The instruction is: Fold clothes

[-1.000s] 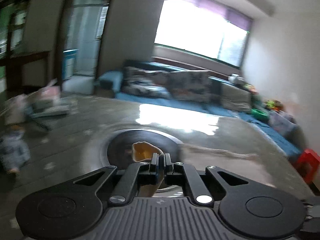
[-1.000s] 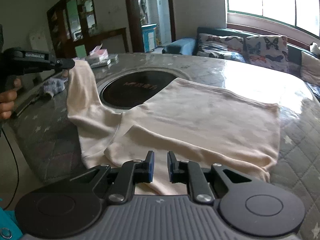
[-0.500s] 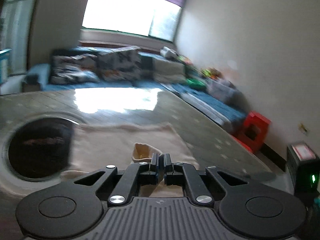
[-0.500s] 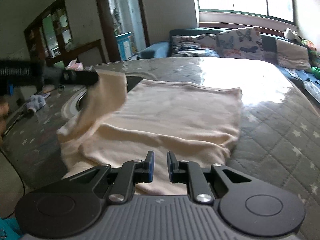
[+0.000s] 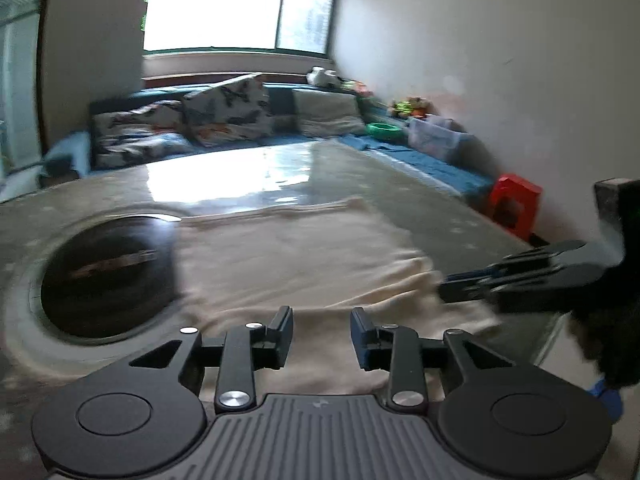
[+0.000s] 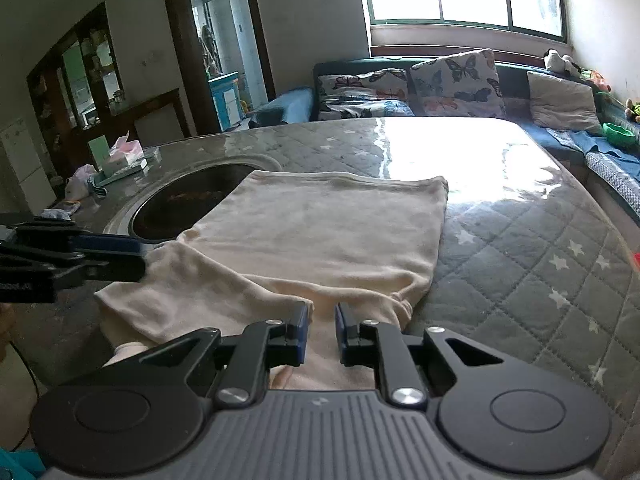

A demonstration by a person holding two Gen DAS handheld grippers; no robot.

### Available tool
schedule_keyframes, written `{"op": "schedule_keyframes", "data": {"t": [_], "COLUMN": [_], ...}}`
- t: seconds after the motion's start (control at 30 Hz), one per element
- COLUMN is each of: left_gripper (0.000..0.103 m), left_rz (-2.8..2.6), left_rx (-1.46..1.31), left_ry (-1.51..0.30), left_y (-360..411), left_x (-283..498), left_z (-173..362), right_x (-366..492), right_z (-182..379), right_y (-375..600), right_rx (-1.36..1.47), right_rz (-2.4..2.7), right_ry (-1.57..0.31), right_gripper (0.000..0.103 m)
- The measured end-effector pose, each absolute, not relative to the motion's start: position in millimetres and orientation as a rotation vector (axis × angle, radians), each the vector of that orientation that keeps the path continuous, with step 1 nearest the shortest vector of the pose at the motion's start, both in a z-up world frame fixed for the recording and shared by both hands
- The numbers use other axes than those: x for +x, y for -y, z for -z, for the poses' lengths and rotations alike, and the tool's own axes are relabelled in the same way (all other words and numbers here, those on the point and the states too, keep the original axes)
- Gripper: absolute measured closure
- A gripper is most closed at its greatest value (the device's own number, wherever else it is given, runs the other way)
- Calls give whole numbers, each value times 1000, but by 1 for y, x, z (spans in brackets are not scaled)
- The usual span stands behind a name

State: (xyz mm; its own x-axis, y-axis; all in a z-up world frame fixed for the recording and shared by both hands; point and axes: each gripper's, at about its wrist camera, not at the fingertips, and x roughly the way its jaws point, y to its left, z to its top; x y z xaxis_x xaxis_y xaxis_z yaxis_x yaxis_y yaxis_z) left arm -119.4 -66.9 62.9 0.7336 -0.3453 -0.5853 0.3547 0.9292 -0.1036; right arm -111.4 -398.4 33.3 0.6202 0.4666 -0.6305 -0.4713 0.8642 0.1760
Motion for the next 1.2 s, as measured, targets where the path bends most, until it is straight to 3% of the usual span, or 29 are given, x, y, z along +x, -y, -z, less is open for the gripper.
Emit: {"op": "schedule_keyframes", "data": {"t": [0.1, 0.47, 0.53, 0.57, 0.73, 0.8, 0.87, 1.0, 1.2], "left_gripper": [57, 57, 58, 58, 62, 74, 78, 78, 77], "left_rz": [335, 305, 311, 311, 304, 297, 299, 300, 286], "left_rx": [39, 70, 70, 71, 48, 44, 47, 54, 60], "left_ry": [-647, -684, -682, -685, -687, -688, -691, -692, -689], "left_y": [41, 20, 21, 21, 17, 16, 17, 20, 22], "left_x": [-127, -145, -145, -145, -143, -143, -143, -145, -147], "left_z": [-58, -34, -32, -31, -27, -26, -25, -22, -21], "right_x": [-111, -106, -106, -107, -108, -109, -110, -109, -105], "right_z": [-33, -16, -17, -17, -25, -29, -35, -42, -30], "right_y": [396, 380, 378, 377, 375, 376, 377, 379, 378], "right_rx": [-2, -32, -41, -46, -71, -80, -83, -77, -66], "right_rz": [-556, -561, -564, -565, -551, -542, -539, -539, -533], "right_ry": [-733, -807, -809, -810, -793, -778, -761, -759, -782], "right_gripper": [76, 77, 81, 89, 99, 101, 102, 101, 88]}}
